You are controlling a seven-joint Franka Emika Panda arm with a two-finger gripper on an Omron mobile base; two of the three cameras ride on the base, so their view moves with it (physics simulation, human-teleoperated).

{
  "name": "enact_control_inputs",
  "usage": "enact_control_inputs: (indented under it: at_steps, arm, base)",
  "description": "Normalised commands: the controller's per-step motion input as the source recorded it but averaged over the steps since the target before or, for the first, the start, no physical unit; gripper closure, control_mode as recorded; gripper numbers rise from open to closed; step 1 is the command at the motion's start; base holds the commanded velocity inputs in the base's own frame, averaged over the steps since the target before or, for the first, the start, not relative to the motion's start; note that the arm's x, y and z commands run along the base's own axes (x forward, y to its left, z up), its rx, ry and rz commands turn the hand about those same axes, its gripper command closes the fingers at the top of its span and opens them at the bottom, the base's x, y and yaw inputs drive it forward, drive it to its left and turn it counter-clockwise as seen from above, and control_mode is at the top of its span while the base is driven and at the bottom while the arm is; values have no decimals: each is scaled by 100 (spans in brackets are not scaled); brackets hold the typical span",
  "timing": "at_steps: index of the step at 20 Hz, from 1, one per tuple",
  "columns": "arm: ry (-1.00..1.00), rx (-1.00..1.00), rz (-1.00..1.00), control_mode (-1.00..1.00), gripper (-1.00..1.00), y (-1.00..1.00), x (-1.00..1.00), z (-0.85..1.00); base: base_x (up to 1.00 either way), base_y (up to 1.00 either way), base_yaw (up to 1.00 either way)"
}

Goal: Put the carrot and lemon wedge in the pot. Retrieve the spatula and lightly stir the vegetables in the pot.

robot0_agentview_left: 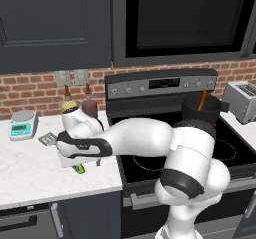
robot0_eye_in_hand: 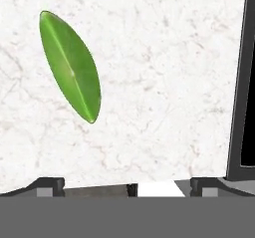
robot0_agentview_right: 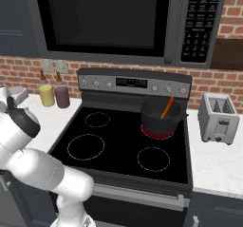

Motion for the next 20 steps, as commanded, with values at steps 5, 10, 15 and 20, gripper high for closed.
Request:
enact_control_inputs:
  at_steps: [5,10,15,20]
  arm:
    - [0,0,0,-100,-100,7,36,-36]
    - [0,0,0,-100,-100,21,30,-38]
    - [0,0,0,-100,-100,19,10,-21]
    - [0,0,0,-100,-100,10,13,-17]
  base:
    - [0,0,0]
    - [0,0,0]
    - [0,0,0]
    - [0,0,0]
